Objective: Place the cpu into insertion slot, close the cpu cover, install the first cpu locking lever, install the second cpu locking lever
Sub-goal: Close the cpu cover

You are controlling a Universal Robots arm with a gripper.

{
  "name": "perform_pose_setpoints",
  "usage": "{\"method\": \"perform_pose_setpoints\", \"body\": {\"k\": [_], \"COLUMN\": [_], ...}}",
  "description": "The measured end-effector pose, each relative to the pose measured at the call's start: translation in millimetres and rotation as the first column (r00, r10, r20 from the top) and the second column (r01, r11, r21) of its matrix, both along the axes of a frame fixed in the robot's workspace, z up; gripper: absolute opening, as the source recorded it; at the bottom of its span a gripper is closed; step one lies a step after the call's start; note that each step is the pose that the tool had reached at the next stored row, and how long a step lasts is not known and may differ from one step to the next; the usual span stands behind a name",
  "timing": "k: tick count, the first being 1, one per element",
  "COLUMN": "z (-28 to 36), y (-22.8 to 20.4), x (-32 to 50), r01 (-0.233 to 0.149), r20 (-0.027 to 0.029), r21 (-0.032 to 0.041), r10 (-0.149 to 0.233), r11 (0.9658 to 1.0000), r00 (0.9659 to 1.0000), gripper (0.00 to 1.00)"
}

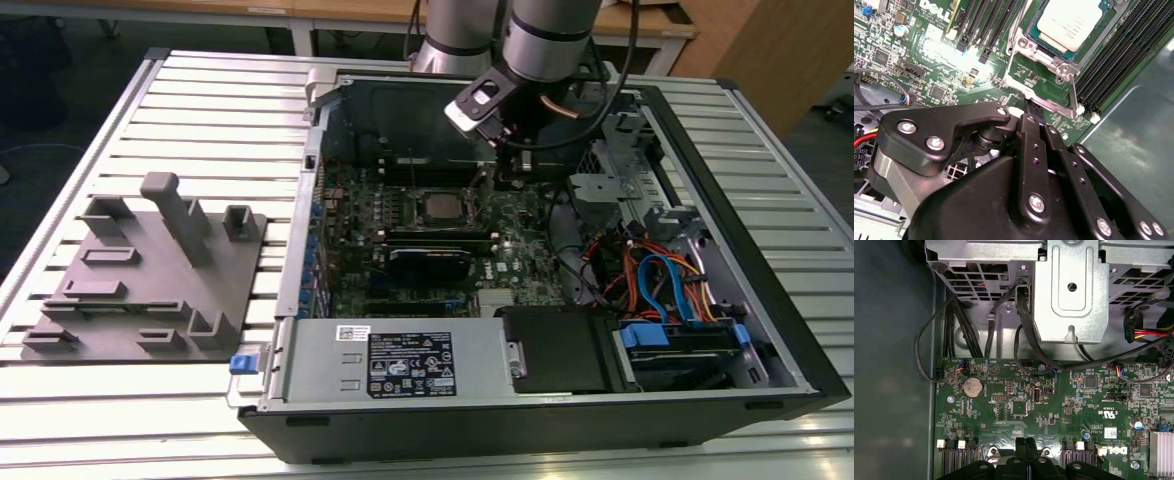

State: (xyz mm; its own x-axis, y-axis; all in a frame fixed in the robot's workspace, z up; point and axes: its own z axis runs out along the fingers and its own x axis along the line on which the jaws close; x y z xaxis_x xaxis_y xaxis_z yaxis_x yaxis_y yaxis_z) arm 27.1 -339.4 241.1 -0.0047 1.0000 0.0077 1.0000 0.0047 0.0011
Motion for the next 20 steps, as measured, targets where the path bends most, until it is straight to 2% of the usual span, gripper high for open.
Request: {"method": "perform_pose_setpoints", "body": {"k": [20], "z": [-0.6], "y": [0.0], "x": [-5.6], "r01": [0.0], "r20": [0.0], "r21": [0.0], "r10": [0.0], "r11": [1.0], "r00": [1.0], "gripper": [0.11]}}
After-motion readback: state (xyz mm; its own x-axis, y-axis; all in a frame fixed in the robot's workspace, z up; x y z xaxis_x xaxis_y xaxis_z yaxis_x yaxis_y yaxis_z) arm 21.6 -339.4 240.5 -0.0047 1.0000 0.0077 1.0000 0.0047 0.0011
